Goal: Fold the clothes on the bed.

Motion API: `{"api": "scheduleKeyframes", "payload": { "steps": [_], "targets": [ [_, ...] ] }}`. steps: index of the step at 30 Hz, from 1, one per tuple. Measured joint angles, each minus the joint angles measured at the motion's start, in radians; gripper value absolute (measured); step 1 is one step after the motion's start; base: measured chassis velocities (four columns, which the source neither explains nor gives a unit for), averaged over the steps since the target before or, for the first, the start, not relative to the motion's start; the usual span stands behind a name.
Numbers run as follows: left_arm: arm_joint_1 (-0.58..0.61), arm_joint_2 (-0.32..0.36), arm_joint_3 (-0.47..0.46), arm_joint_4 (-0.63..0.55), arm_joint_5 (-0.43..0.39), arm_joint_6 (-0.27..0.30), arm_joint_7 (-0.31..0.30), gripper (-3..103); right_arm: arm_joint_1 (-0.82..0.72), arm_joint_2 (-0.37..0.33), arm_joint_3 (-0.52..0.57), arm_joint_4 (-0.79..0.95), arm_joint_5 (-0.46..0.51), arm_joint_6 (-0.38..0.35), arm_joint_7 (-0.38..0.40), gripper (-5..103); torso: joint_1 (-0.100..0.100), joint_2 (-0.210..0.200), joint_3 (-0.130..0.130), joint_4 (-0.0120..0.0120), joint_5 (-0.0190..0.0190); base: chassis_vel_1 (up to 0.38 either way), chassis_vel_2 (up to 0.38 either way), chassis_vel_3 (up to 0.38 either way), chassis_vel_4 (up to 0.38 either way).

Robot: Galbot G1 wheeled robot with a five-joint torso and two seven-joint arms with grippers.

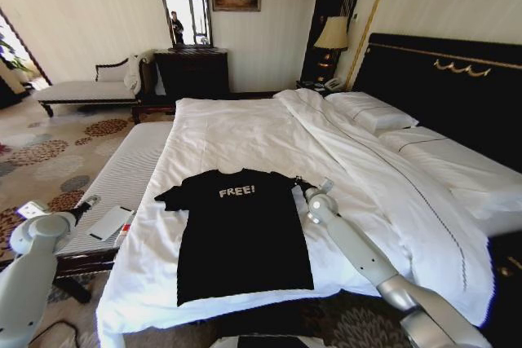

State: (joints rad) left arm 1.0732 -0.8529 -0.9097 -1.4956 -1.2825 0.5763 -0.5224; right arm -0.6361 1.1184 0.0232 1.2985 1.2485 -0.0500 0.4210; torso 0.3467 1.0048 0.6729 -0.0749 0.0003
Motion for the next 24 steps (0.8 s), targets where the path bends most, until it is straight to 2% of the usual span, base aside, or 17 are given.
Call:
{"api": "scheduleKeyframes", "payload": {
  "steps": [7,10,11,12,13,14,16,17,19,21,22,23,24],
  "targets": [
    [0.008,0.006,-0.006,-0.004,-0.002,0.0,0.001,100,-0.036,0.002,0.009,0.015,-0.025,-0.015,0.014,-1,0.0,0.0,0.0,-0.0005,-0.0002,0.0,0.0,0.0,0.0],
    [0.016,0.009,-0.016,-0.005,-0.006,0.0,0.004,100,-0.052,-0.013,0.009,0.036,-0.046,-0.056,0.065,15,0.0,0.0,0.0,-0.0004,-0.0001,0.0,0.0,0.0,0.0],
    [0.018,0.01,-0.019,-0.005,-0.007,0.0,0.005,100,-0.054,-0.019,0.009,0.043,-0.047,-0.071,0.086,15,0.0,0.0,0.0,-0.0004,-0.0003,0.0,0.0,0.0,0.0],
    [0.022,0.011,-0.022,-0.005,-0.009,0.0,0.007,100,-0.056,-0.029,0.012,0.058,-0.044,-0.105,0.135,20,0.0,0.0,0.0,-0.0004,-0.0003,0.0,0.0,0.0,0.0],
    [0.022,0.011,-0.022,-0.005,-0.009,0.0,0.007,100,-0.056,-0.029,0.012,0.058,-0.044,-0.105,0.135,20,0.0,0.0,0.0,-0.0004,-0.0003,0.0,0.0,0.0,0.0],
    [0.023,0.012,-0.024,-0.005,-0.01,0.0,0.008,100,-0.057,-0.034,0.014,0.065,-0.039,-0.121,0.162,25,0.0,0.0,0.0,-0.0004,-0.0002,0.0,0.0,0.0,0.0],
    [0.027,0.012,-0.03,-0.005,-0.012,0.0,0.012,100,-0.056,-0.057,0.022,0.097,-0.017,-0.172,0.269,36,0.0,0.0,0.0,-0.0006,-0.0002,0.0,0.0,0.0,0.0],
    [0.028,0.012,-0.031,-0.005,-0.012,0.0,0.012,100,-0.053,-0.064,0.025,0.105,-0.013,-0.181,0.293,42,0.0,0.0,0.0,-0.0006,-0.0001,0.0,0.0,0.0,0.0],
    [0.029,0.012,-0.032,-0.004,-0.012,0.0,0.013,100,-0.044,-0.071,0.03,0.109,-0.015,-0.188,0.304,42,0.0,0.0,0.0,-0.0006,-0.0001,0.0,0.0,0.0,0.0],
    [0.029,0.009,-0.032,-0.003,-0.01,0.0,0.013,100,-0.015,-0.08,0.032,0.099,-0.02,-0.192,0.297,54,0.0,0.0,0.0,-0.0006,-0.0004,0.0,0.0,0.0,0.0],
    [0.029,0.009,-0.032,-0.003,-0.01,0.0,0.013,100,-0.015,-0.08,0.032,0.099,-0.02,-0.192,0.297,54,0.0,0.0,0.0,-0.0006,-0.0004,0.0,0.0,0.0,0.0],
    [0.029,0.008,-0.032,-0.003,-0.009,0.0,0.013,100,-0.002,-0.081,0.032,0.092,-0.009,-0.195,0.291,59,0.0,0.0,0.0,-0.0005,-0.0004,0.0,0.0,0.0,0.0],
    [0.028,0.006,-0.029,-0.003,-0.007,0.0,0.013,100,0.03,-0.08,0.029,0.074,0.044,-0.211,0.271,65,0.0,0.0,0.0,-0.0004,-0.0003,0.0,0.0,0.0,0.0]
  ]
}}
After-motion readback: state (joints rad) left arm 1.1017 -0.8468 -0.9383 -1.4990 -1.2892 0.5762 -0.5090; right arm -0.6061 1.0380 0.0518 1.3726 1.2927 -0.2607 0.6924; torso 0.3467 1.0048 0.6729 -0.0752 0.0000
